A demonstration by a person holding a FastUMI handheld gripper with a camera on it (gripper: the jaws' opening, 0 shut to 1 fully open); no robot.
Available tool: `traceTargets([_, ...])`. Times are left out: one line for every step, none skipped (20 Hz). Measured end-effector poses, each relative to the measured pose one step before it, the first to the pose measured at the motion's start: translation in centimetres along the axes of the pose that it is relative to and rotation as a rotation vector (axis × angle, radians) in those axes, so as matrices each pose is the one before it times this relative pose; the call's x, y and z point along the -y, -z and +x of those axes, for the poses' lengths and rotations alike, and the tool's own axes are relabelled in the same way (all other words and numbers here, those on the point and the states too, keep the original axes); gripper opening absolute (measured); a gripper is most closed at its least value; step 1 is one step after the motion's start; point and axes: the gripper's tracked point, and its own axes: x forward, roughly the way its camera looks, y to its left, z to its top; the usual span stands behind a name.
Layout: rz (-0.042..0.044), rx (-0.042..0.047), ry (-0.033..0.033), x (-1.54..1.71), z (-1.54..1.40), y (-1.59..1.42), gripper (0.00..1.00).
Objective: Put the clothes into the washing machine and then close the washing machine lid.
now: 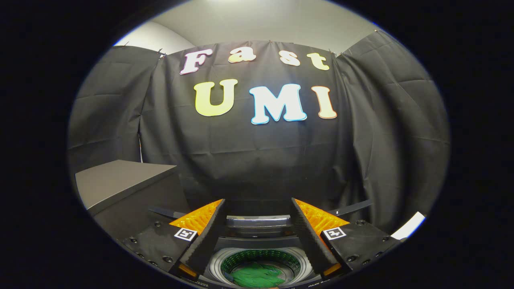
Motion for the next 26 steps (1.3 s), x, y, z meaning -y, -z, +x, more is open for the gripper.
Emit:
traceTargets([0.0014, -0.01087, -0.00162, -0.037, -0.274, 0.524, 0.98])
traceTargets([0.00086, -0.01288, -0.00198, -0.012, -0.327, 0.49, 0.98])
traceTargets([0.00091, -0.01134, 0.00091, 0.02, -0.187, 0.37, 0.98])
traceTargets([0.00124, -0.01058, 0.00022, 0.044, -0.29, 0.444, 0.98])
traceTargets([0.0004, -0.00504, -0.00111, -0.136, -0.297, 0.203, 0.98])
traceTargets([-0.00178, -0.00129, 0.00025, -0.076, -0.286, 0.168, 0.98])
traceTargets([-0.00186, -0.00088, -0.00226, -0.128, -0.311, 0.118, 0.98])
traceTargets([-0.00176, -0.00249, -0.00279, -0.136, -0.371, 0.13, 0.98])
traceTargets([-0.00193, -0.00384, -0.00409, -0.27, -0.241, 0.202, 0.98])
traceTargets([-0.00122, -0.00318, -0.0027, -0.148, -0.282, 0.148, 0.98])
traceTargets([-0.00271, -0.00476, -0.00348, -0.186, -0.303, 0.315, 0.98])
traceTargets([-0.00234, -0.00418, -0.00145, -0.13, -0.297, 0.233, 0.98])
traceTargets([0.0004, -0.00373, -0.00199, -0.146, -0.279, 0.163, 0.98])
traceTargets([0.00141, -0.0005, -0.00251, -0.18, -0.41, 0.053, 0.98])
traceTargets([0.0024, 0.00342, 0.00046, -0.143, -0.529, -0.272, 0.98])
traceTargets([0.00465, 0.00828, 0.00173, -0.155, -0.707, -0.329, 0.98])
traceTargets([0.00772, 0.01729, -0.00322, -0.372, -0.93, -0.742, 0.98])
traceTargets([0.00438, 0.01539, -0.00157, -0.381, -1.102, -0.67, 0.98])
traceTargets([-0.0001, 0.01534, 0.00009, -0.325, -0.988, -0.377, 0.98])
traceTargets([-0.00181, 0.01435, 0.00039, -0.25, -1.033, -0.497, 0.98])
traceTargets([0.00063, 0.0157, -0.00041, -0.283, -1.235, -0.646, 0.98])
traceTargets([0.00512, 0.01337, -0.00158, -0.419, -1.335, -0.705, 0.98])
traceTargets([0.00943, 0.01489, -0.0035, -0.371, -1.24, -0.711, 0.98])
traceTargets([0.00772, 0.01333, -0.00242, -0.436, -1.245, -0.741, 0.98])
traceTargets([0.00204, 0.01473, 0.00003, -0.334, -1.207, -0.61, 0.98])
traceTargets([-0.00077, 0.01366, 0.00199, -0.266, -1.15, -0.553, 0.98])
